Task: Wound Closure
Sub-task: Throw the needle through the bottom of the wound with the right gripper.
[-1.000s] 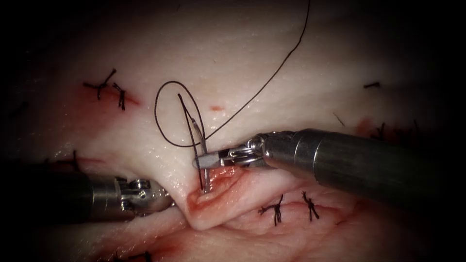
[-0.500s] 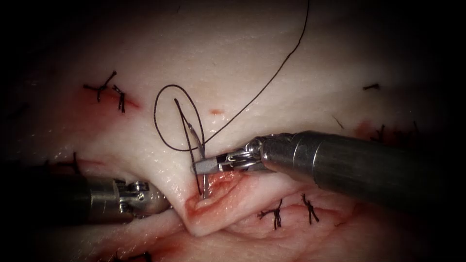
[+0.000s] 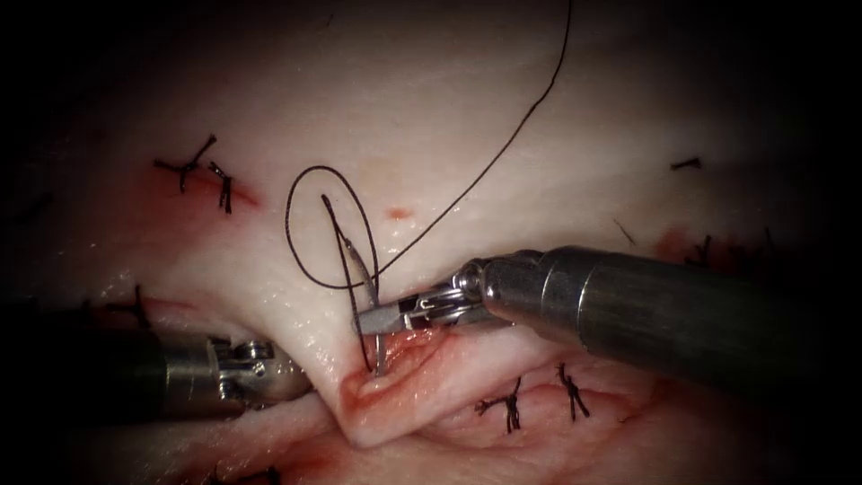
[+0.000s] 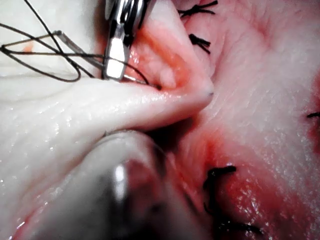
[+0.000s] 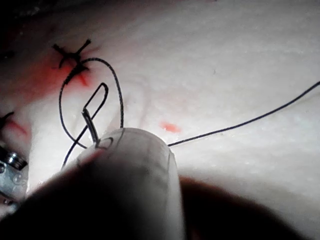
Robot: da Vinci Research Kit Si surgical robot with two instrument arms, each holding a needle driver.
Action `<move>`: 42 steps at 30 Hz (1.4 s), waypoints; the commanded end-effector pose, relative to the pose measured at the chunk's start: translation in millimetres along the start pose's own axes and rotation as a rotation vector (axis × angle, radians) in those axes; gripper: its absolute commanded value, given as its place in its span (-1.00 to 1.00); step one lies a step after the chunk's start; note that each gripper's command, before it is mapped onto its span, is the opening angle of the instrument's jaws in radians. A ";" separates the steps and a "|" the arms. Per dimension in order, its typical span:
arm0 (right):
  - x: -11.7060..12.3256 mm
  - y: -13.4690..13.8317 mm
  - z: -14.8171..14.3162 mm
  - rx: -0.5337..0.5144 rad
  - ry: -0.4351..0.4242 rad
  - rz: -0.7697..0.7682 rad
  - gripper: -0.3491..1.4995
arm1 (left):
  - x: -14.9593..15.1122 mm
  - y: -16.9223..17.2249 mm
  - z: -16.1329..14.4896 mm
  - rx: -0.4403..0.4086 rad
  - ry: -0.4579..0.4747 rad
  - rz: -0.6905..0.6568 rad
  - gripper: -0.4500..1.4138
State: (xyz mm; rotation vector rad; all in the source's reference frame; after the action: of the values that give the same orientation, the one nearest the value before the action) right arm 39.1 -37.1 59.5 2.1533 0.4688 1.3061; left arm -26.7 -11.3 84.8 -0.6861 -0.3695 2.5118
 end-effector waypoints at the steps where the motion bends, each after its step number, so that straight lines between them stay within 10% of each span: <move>1: 0.6 -0.3 0.9 0.013 -0.004 0.002 -1.00 | 0.4 -0.1 0.7 0.001 0.002 0.001 -0.46; 13: -0.5 -0.9 2.2 0.057 -0.029 0.015 -1.00 | 0.4 -0.1 0.7 0.001 0.002 0.001 -0.46; 16: 1.4 -0.9 1.0 0.089 0.128 -0.115 -1.00 | 0.4 -0.1 0.7 0.001 0.002 0.001 -0.48; 17: 3.6 -1.3 -0.1 0.089 0.273 -0.253 0.07 | 0.4 -0.1 0.7 0.001 0.002 0.000 -0.49; 21: 7.7 -2.4 -3.3 0.055 0.478 -0.483 0.78 | 0.5 0.0 0.8 0.002 0.002 -0.001 -0.51; 30: 16.6 -7.0 -14.7 -0.138 0.779 -0.825 0.83 | 1.0 0.3 0.9 0.004 0.000 -0.013 -0.57; 42: 22.8 -16.9 -23.8 -0.229 0.859 -1.115 0.71 | 4.3 0.1 -0.4 -0.011 0.161 0.109 -0.66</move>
State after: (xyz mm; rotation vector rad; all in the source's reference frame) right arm 27.6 -5.2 72.9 0.7172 1.4755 1.3474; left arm -29.3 -8.8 82.0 -0.9700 -0.2819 2.5284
